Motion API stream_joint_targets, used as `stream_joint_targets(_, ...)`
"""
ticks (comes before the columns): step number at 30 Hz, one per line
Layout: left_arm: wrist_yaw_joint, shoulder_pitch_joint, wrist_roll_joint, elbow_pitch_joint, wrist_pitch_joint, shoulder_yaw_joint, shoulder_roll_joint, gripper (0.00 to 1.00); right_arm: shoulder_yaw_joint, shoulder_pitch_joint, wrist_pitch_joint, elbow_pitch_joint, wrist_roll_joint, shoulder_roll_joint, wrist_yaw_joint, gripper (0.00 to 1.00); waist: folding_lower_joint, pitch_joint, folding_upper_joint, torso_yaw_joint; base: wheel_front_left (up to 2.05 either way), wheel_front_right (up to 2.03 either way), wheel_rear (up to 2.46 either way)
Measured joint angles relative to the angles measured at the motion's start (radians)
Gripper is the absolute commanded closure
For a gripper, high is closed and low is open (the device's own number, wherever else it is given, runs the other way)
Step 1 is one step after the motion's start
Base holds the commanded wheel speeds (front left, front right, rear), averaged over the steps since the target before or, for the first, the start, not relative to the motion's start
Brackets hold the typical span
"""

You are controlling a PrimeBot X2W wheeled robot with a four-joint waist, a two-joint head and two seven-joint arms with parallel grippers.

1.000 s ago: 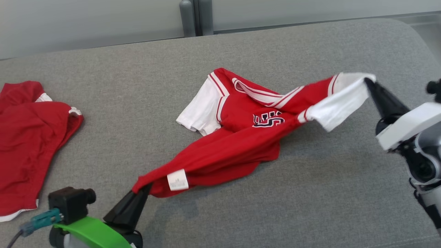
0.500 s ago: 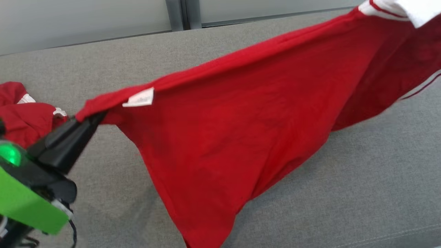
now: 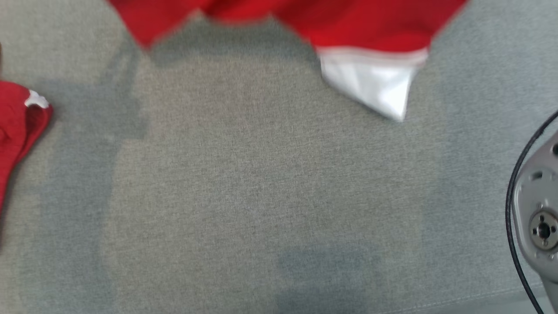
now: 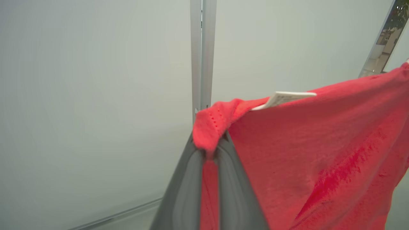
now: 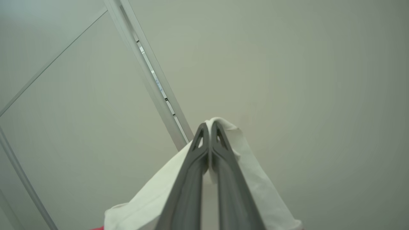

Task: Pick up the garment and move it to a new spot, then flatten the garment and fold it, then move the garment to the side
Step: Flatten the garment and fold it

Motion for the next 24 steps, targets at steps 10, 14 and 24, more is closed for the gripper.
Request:
stream_joint_targets(10,-0.057,-0.254,0.224,0.471,-0.624,-0.113,-0.107,1.0,0.211,-0.158,-0.322,0.224,-0.009,0.025,0.0,1.0,0.0002,0.165,0.0,0.01,0.0,0.0,0.0)
stream_joint_targets(14,-0.061,-0.109,0.185,0.534,-0.783,-0.238,-0.105,1.0,0.311,0.049,-0.339,0.236,0.065,0.001,0.0,1.0,0.0003,0.176,0.0,0.0,0.0,0.0,0.0)
stream_joint_targets(24,-0.061,0.393,0.007,0.439,-0.898,-0.434,0.024,1.0,0.411,0.732,-0.342,0.028,0.301,-0.181,0.0,1.0,0.0,0.089,0.0,-0.009,0.0,0.0,0.0)
